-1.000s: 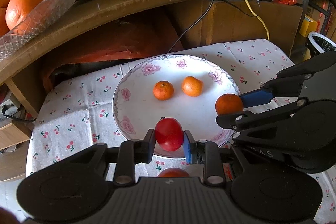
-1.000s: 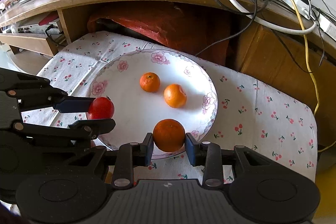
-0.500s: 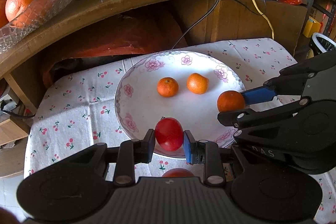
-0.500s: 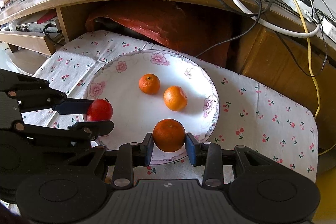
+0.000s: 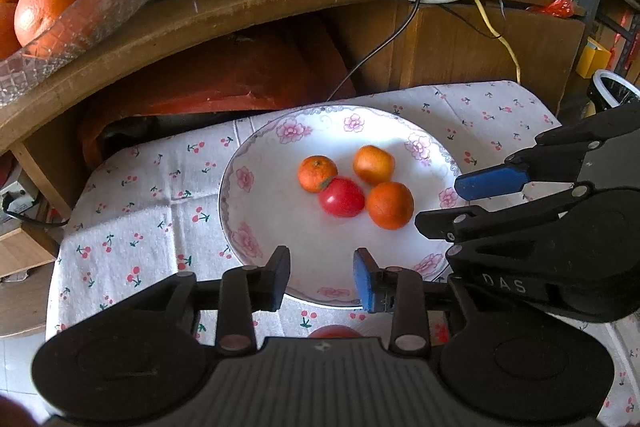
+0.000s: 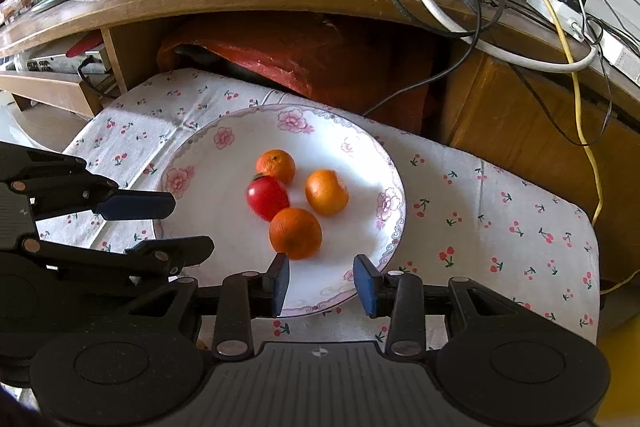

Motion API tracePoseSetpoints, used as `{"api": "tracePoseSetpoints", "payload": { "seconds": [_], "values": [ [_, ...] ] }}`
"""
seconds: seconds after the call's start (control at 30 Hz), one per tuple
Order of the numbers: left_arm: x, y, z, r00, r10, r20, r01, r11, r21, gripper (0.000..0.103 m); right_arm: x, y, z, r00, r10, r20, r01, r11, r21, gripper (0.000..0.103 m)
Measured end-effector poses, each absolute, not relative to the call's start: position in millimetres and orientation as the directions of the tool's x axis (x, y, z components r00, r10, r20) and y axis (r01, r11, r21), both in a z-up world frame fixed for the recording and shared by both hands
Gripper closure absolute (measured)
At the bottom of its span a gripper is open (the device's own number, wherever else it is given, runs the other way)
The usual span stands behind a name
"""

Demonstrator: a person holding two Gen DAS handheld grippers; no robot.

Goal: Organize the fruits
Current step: 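Open the right gripper to drop the tangerine into the bowl, then lift both open grippers away from the bowl toward the loose fruits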

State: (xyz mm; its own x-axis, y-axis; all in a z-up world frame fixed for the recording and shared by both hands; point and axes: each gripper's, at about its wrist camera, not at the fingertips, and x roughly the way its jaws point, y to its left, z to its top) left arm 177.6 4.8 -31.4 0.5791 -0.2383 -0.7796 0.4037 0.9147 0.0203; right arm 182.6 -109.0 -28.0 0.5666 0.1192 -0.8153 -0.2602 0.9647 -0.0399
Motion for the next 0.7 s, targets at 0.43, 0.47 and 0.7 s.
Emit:
{"api": "tracePoseSetpoints", "payload": {
  "seconds": [0.43, 0.47, 0.7],
  "values": [
    [176.6, 6.2, -29.5, 0.585, -0.235, -0.777, 0.393, 0.919, 0.018, 0.06, 181.2, -107.9, -28.2, 0.569, 0.122, -0.813, -0.262, 0.964, -0.039, 0.07],
    [176.1, 5.9, -29.3, 0.585, -0.235, -0.776, 0.394, 0.919, 0.019, 0.06, 180.6, -108.3, -27.9, 0.569, 0.123, -0.813, -0.261, 0.965, -0.037, 0.07],
    [173.1, 6.0, -26.9, 0.584, -0.24, -0.776, 0.402, 0.915, 0.019, 0.06, 176.6, -108.7, -25.8, 0.573, 0.122, -0.81, -0.258, 0.965, -0.038, 0.07]
  ]
}}
